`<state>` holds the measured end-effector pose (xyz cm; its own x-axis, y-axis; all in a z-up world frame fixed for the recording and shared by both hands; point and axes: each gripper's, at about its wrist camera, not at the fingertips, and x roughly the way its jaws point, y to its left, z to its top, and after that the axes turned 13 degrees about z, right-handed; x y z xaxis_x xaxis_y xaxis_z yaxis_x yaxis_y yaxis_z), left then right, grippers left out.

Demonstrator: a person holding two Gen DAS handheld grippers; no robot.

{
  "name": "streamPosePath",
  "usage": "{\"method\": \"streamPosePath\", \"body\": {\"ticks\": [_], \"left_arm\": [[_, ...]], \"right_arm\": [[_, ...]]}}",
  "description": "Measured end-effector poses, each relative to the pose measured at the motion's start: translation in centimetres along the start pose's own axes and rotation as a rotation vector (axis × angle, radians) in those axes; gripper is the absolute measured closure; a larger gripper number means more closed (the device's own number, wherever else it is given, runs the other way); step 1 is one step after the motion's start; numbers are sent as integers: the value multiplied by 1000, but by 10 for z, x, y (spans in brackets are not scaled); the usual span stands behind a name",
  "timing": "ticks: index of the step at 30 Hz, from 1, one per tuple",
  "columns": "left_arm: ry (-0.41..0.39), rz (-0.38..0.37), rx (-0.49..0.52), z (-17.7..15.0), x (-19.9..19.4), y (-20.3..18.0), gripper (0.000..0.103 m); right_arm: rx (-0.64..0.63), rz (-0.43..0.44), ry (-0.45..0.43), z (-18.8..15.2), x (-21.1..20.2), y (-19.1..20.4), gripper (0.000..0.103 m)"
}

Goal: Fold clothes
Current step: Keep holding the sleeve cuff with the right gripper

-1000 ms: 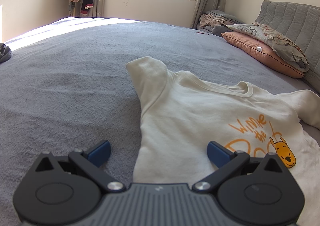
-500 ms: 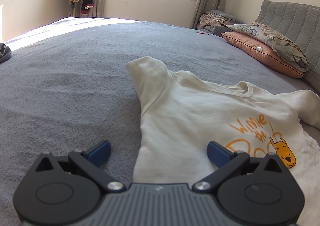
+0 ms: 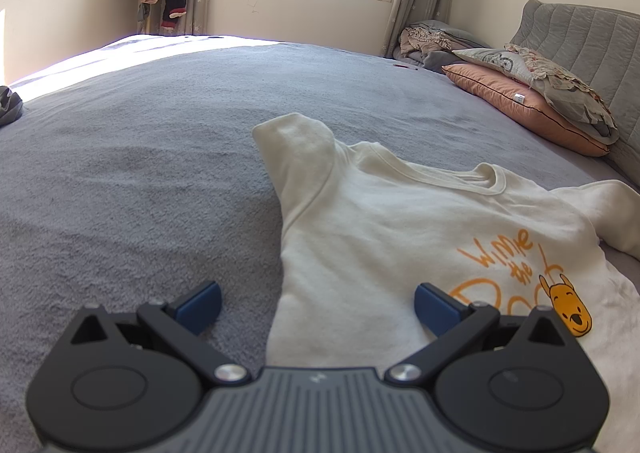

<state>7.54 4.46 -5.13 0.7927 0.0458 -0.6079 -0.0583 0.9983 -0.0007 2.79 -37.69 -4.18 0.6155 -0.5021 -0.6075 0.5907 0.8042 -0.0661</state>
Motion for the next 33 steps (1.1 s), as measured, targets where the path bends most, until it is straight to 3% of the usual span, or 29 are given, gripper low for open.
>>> {"method": "streamPosePath", "body": {"ticks": [33], "left_arm": [[0,0,0,0,0,0,0]], "right_arm": [[-9,-4,-4,0,-1,1,98]]}}
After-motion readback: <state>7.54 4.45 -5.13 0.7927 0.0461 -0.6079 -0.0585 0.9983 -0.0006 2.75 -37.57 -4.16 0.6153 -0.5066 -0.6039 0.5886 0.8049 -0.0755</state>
